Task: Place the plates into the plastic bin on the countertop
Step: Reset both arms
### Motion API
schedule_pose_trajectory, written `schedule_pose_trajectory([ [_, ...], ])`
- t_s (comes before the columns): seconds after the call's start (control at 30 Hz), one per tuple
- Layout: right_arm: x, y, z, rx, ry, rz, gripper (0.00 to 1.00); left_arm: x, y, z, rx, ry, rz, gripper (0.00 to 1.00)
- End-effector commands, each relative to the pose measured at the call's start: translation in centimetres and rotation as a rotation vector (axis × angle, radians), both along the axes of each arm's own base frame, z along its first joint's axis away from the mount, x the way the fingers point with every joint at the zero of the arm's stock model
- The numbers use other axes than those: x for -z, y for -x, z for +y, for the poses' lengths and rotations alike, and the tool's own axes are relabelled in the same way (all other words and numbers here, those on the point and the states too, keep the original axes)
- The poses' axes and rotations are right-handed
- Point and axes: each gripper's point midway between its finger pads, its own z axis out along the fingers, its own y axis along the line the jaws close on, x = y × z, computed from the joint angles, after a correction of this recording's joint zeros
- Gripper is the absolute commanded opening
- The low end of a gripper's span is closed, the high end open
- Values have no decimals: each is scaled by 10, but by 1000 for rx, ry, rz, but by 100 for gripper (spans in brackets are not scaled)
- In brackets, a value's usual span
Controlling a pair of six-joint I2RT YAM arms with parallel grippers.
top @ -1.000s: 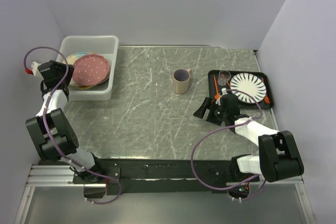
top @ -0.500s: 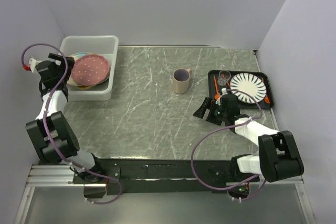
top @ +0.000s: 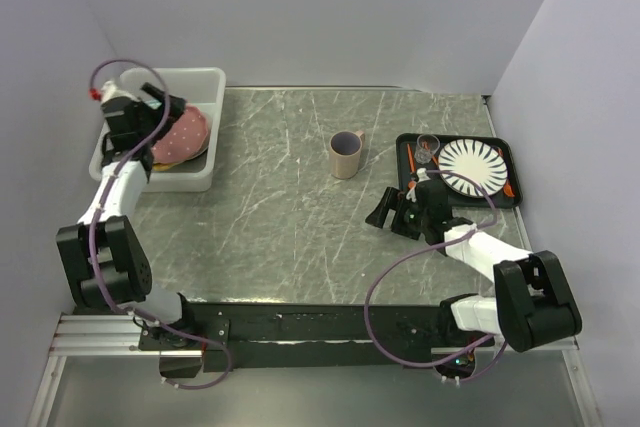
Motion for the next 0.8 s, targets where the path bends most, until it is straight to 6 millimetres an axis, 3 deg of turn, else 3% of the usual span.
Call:
schedule_pose_trajectory([
  [0.0, -27, -16, -4, 33, 57, -93, 96, -27, 11, -58, 109, -163, -7, 99],
  [0.03, -30, -16, -3, 36, 74, -108, 96, -29, 13, -62, 100, -208, 0, 99],
  [0.13, -39, -15, -8, 61, 128, -135, 96, -18, 26, -106, 174, -269, 48, 99],
  [0.23, -52, -14, -11, 82, 162, -177, 96, -3, 40, -122, 190, -299, 79, 99],
  [0.37, -72, -15, -17, 125, 202, -246, 97, 26, 59, -133, 174, -323, 121, 99],
  [0.53, -82, -14, -25, 156, 240, -276, 97, 60, 77, -156, 214, -334, 175, 99],
  [0.7, -88, -15, -30, 188, 249, -295, 98, 73, 85, -163, 205, -375, 201, 99],
  [0.77, -91, -17, -33, 208, 252, -307, 99, 69, 89, -167, 211, -382, 181, 99],
])
